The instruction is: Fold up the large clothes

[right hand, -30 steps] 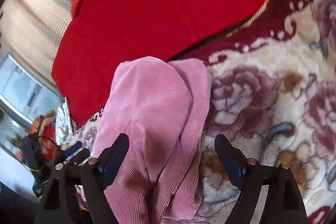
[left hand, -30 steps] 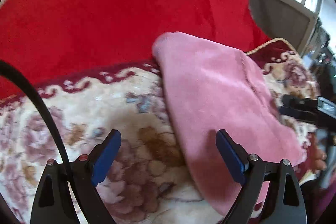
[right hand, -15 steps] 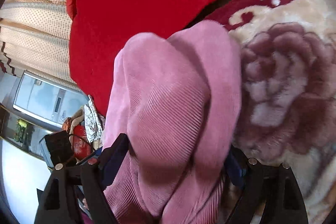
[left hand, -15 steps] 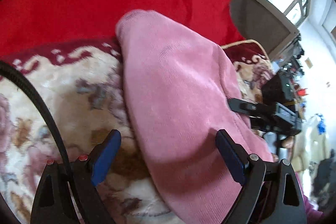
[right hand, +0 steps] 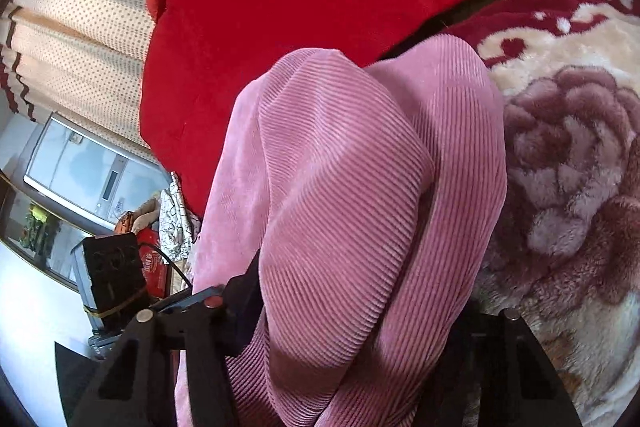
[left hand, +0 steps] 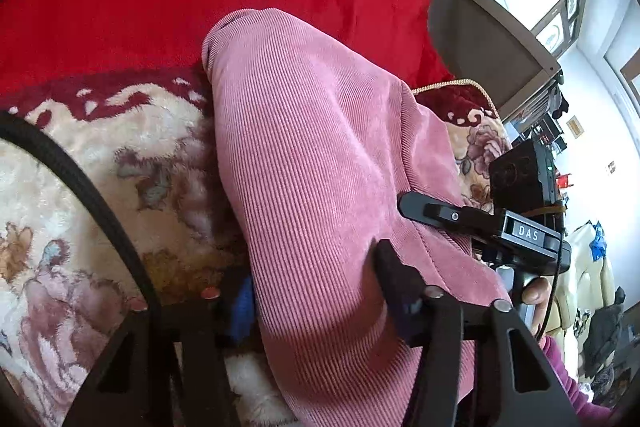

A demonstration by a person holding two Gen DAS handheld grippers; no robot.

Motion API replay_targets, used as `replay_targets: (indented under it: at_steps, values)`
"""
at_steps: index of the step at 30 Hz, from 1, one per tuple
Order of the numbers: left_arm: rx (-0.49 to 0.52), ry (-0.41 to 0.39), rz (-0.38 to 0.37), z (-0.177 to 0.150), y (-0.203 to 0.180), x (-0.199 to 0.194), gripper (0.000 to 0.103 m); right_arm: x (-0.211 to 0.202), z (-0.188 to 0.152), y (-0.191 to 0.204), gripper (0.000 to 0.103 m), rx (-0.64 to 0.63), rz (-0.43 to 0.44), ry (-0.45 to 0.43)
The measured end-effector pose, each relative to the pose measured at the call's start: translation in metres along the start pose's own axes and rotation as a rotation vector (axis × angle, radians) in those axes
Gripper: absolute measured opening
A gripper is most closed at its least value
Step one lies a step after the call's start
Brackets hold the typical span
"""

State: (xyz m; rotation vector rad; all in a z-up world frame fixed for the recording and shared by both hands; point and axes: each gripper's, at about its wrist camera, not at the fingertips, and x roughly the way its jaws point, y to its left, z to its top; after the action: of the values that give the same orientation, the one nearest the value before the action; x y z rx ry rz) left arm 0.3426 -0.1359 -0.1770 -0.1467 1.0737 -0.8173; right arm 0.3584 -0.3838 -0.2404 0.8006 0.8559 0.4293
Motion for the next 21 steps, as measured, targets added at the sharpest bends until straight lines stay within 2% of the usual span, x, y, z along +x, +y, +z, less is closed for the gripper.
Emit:
replay_targets:
  at_steps: [4,9,17,21]
  values:
    - [0.031,-0.028,0.012,0.001,-0.009,-0.013,0.048,-0.007,-0.003,0.017,0.056,-0.047,-0.005,-0.032]
    - [0.044,-0.073,0.041,-0.002,-0.013,-0.042,0.048,-0.013,-0.009,0.041,0.054,-0.084,0.018,-0.046]
    - [0.049,-0.137,0.130,-0.019,-0.020,-0.102,0.048,-0.011,-0.028,0.090,0.054,-0.131,0.110,-0.063]
    - [0.049,-0.148,0.172,-0.030,-0.021,-0.115,0.048,-0.006,-0.045,0.105,0.054,-0.138,0.141,-0.057]
